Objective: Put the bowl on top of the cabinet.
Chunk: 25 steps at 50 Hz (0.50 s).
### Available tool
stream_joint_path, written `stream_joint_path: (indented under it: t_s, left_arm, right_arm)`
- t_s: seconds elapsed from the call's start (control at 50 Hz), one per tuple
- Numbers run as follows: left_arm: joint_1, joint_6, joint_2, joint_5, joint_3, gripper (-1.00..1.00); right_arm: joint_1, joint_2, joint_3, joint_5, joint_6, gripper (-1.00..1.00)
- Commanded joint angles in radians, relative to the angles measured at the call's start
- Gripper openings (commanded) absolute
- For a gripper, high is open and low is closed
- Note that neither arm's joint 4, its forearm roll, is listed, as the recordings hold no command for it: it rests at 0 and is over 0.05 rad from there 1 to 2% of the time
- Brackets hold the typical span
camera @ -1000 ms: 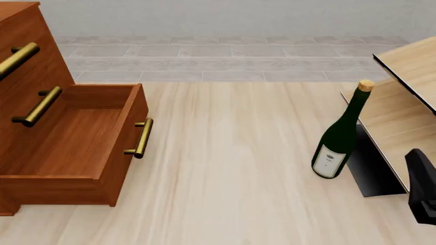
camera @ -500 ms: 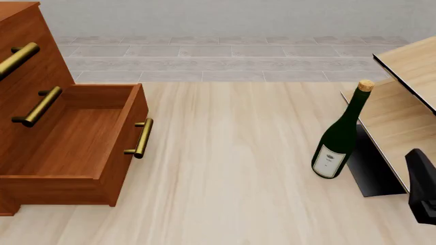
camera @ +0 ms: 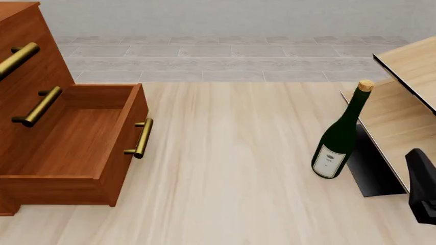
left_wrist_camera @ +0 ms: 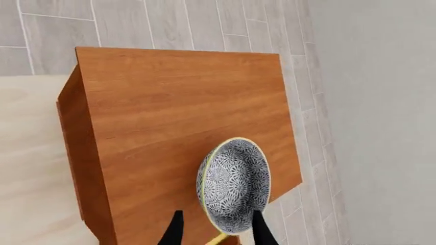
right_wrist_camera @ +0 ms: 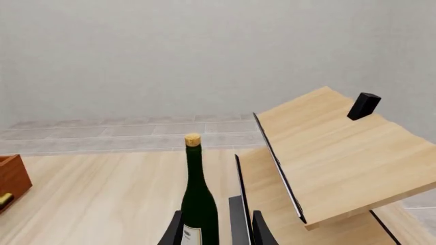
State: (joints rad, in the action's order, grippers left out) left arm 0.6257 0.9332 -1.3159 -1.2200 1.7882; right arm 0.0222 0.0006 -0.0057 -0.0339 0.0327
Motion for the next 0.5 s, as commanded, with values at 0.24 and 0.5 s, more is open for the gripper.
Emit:
stream_joint_path:
  t_s: [0.24, 0.5]
  left_arm:
    - [-0.037, 0.012, 0.093, 0.000, 0.051, 1.00]
    - [-0.040, -0.042, 0.112, 0.000, 0.100, 1.00]
  right_arm:
    - [-0.002, 0.000, -0.002, 0.004, 0.000, 1.00]
    - [0.002, 0.000, -0.002, 0.003, 0.003, 1.00]
